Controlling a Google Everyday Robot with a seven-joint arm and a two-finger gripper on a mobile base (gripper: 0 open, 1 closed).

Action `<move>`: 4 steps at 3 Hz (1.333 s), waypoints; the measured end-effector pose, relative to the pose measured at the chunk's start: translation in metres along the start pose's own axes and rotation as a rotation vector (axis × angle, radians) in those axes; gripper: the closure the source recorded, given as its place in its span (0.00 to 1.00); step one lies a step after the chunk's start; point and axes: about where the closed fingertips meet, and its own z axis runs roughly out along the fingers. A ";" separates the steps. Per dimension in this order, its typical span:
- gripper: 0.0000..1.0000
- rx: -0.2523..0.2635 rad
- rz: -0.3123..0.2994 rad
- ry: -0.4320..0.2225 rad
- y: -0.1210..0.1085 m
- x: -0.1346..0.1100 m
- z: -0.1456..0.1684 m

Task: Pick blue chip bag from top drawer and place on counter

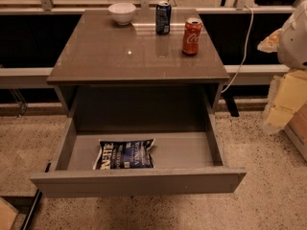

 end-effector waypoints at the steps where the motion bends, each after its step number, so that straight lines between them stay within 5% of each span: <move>1: 0.00 0.000 0.000 0.000 0.000 0.000 0.000; 2: 0.00 0.015 0.065 -0.050 -0.006 -0.007 0.012; 4: 0.00 0.013 0.326 -0.166 -0.033 -0.027 0.064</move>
Offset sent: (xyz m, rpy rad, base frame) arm 0.0346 0.0172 -0.0291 0.1965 -0.0416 -0.1664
